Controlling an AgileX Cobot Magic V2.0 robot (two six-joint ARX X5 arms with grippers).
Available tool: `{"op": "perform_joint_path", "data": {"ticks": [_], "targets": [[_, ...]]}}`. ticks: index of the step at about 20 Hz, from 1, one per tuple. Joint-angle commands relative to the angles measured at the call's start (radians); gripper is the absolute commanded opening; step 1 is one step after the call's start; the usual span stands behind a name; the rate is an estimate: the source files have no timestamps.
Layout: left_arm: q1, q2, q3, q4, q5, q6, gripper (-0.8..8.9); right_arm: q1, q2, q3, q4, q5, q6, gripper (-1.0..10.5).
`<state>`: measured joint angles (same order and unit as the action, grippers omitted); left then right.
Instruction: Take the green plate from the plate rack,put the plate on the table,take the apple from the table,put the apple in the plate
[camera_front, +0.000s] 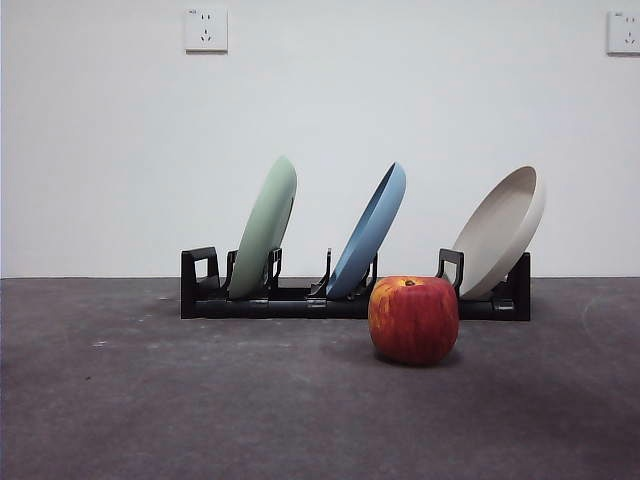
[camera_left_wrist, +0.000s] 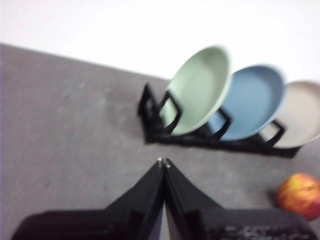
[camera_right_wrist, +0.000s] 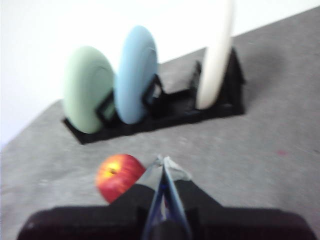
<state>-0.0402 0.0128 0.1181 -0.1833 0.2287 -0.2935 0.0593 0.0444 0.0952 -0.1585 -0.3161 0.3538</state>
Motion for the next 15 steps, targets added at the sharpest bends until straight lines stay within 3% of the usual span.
{"op": "perform_joint_path", "data": {"ticks": [1, 7, 15], "targets": [[0.003, 0.024, 0.064, -0.039, 0.044, -0.021, -0.07, 0.002, 0.040, 0.057, -0.023, -0.042, 0.034, -0.1], [0.003, 0.130, 0.185, -0.100, 0.188, -0.017, -0.07, 0.003, 0.164, 0.225, -0.174, -0.173, -0.007, -0.1], [0.003, 0.314, 0.340, -0.201, 0.428, 0.079, -0.07, 0.005, 0.350, 0.494, -0.443, -0.312, -0.198, -0.1]]}}
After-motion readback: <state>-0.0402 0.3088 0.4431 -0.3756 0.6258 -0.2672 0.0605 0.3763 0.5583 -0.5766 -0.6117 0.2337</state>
